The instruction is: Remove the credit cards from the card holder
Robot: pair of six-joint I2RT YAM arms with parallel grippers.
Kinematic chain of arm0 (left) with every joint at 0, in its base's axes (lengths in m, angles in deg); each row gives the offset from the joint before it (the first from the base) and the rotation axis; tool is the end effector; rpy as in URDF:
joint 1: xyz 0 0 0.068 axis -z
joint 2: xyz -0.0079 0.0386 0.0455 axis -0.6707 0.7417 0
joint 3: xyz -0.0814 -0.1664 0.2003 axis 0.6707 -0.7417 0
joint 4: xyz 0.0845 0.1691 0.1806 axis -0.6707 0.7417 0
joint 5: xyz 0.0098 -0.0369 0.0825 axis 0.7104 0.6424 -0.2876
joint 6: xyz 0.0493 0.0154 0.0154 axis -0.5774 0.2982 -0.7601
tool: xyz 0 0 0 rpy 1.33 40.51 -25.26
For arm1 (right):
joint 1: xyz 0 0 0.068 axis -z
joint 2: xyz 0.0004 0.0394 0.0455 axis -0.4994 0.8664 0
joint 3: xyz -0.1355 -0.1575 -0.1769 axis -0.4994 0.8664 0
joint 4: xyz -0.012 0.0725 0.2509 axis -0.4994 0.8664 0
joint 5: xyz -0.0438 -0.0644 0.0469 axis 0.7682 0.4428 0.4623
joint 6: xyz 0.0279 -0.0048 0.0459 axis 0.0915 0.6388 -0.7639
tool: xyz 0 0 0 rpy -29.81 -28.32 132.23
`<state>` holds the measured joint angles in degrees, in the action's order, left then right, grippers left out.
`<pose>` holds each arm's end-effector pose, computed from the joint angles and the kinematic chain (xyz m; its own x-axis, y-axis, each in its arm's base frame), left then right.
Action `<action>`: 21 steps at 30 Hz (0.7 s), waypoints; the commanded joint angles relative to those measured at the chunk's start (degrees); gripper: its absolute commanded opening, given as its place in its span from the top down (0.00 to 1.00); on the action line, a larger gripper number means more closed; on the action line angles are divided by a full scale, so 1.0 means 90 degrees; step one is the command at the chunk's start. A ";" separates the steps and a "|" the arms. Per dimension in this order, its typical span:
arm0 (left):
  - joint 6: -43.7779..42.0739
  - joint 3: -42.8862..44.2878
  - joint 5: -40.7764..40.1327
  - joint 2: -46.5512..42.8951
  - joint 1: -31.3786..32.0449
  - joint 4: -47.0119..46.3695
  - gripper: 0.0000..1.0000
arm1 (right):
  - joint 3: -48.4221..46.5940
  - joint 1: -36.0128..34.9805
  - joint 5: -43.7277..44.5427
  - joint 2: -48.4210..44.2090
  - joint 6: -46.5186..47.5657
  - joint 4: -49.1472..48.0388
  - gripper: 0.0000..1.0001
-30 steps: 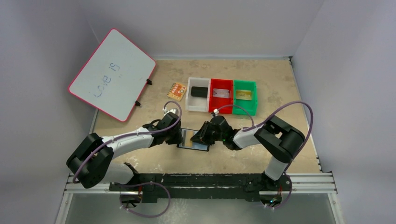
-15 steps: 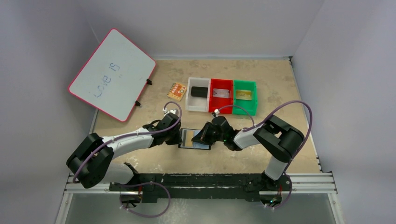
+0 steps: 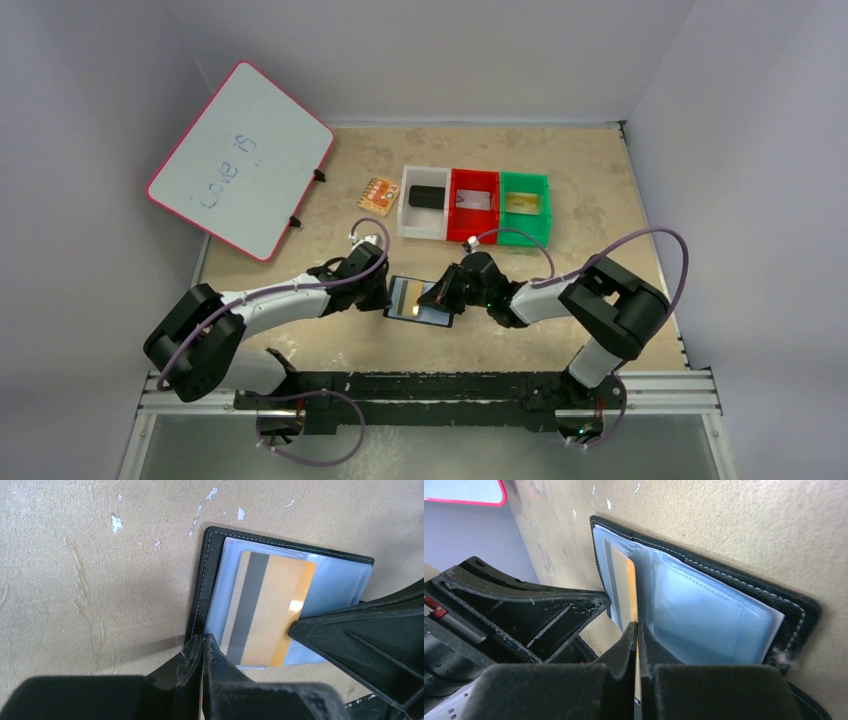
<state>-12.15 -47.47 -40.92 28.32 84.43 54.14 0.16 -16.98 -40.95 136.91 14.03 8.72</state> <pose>0.1805 -0.1615 0.1536 -0.8930 -0.2215 -0.3917 -0.0574 0.9194 -0.3890 0.1935 0.2165 0.1237 -0.8859 0.4288 -0.1770 0.0657 0.4937 0.8672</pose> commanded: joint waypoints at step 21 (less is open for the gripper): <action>-0.0148 -0.0004 0.0203 -0.0029 0.0029 -0.0106 1.00 | -0.0122 0.0109 0.0345 -0.0030 -0.0124 0.0253 0.70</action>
<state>-12.33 -47.47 -40.63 28.28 84.51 54.10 0.48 -16.21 -40.34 135.75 13.31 11.37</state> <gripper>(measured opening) 0.007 0.279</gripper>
